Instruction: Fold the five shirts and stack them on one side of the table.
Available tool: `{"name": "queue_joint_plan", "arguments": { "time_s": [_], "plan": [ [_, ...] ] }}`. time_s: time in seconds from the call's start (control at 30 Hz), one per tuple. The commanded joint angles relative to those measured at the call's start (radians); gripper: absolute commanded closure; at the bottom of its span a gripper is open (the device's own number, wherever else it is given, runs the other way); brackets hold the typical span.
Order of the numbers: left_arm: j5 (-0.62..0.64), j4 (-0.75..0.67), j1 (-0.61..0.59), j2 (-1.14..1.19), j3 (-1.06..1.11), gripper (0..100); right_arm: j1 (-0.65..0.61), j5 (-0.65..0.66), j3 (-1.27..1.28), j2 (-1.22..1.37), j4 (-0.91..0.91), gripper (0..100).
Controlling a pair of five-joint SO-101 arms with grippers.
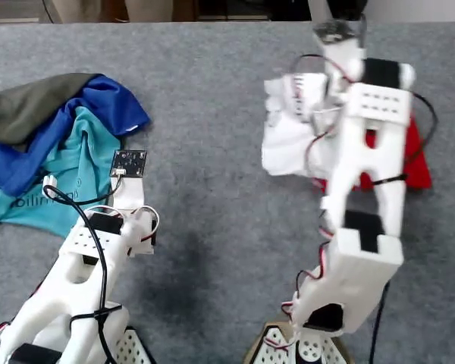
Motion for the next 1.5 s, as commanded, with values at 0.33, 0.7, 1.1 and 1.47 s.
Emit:
{"name": "queue_joint_plan", "arguments": {
  "time_s": [0.33,0.7,1.1,1.47],
  "plan": [
    [0.002,-0.003,-0.003,-0.022,0.000,98,0.341,0.170,-0.394,0.328,-0.078,99.7],
    [0.002,-0.003,-0.003,-0.022,0.000,98,0.332,0.172,-0.828,0.584,0.054,80.4],
    [-0.029,-0.002,-0.038,-0.030,-0.012,98,0.335,0.272,-0.900,0.558,0.120,64.1],
    [-0.104,0.048,-0.686,0.024,-0.623,81,0.317,0.167,-0.898,0.496,0.115,95.2]
  ]
}}
